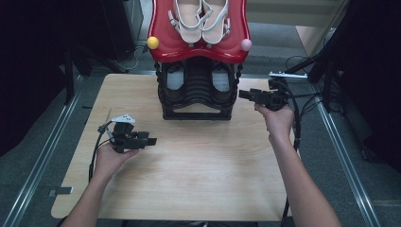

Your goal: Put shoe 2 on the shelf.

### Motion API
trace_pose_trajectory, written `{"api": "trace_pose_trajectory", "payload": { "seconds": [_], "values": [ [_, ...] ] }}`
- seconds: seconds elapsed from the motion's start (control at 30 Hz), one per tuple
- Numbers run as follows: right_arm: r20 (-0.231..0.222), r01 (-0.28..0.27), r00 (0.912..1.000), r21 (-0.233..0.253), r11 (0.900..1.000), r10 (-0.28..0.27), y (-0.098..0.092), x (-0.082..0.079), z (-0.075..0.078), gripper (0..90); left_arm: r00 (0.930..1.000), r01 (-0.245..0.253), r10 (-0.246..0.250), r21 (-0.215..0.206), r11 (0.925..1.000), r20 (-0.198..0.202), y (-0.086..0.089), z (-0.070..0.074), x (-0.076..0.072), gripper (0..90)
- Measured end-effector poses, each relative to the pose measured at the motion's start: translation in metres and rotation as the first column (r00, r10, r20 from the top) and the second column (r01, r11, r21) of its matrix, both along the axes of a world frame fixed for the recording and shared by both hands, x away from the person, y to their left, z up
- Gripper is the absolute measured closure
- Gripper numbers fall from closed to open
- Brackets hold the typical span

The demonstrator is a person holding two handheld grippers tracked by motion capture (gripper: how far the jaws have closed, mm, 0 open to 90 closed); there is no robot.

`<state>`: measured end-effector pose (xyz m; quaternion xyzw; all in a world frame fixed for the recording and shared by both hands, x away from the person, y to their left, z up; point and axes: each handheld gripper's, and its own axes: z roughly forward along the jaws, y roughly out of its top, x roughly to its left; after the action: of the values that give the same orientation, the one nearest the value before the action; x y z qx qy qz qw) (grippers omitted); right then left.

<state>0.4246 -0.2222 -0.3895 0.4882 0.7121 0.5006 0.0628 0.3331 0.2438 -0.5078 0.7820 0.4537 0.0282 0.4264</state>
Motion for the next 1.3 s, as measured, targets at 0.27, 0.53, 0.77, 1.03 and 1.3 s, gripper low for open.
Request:
{"api": "trace_pose_trajectory", "payload": {
  "seconds": [0.27, 0.53, 0.77, 1.03, 1.3],
  "values": [
    [-0.026, -0.030, 0.9992, -0.002, 1.000, 0.030, 0.006, -0.014, -0.033, 39.1, 1.0000, 0.000, 0.000, 0.003, 1.0000, 0.002, 0.000, 0.000, 0.000, 44.1],
    [-0.050, -0.038, 0.9980, 0.030, 0.999, 0.039, -0.002, -0.030, -0.062, 39.3, 1.0000, 0.005, -0.005, 0.007, 1.0000, 0.001, -0.001, 0.000, 0.000, 44.1],
    [-0.048, -0.042, 0.9979, 0.031, 0.999, 0.044, -0.006, -0.047, -0.081, 39.3, 1.0000, 0.005, -0.005, 0.007, 1.0000, 0.005, -0.002, 0.000, 0.000, 44.1],
    [-0.059, -0.066, 0.9961, 0.008, 0.998, 0.066, 0.000, -0.057, -0.101, 39.3, 0.9999, 0.010, -0.010, 0.010, 0.9999, 0.007, -0.003, 0.000, -0.001, 43.9],
    [-0.056, -0.083, 0.9949, 0.002, 0.997, 0.083, 0.006, -0.065, -0.111, 39.4, 0.9998, 0.013, -0.013, 0.010, 0.9999, 0.012, -0.004, 0.001, 0.000, 43.5]
  ]
}}
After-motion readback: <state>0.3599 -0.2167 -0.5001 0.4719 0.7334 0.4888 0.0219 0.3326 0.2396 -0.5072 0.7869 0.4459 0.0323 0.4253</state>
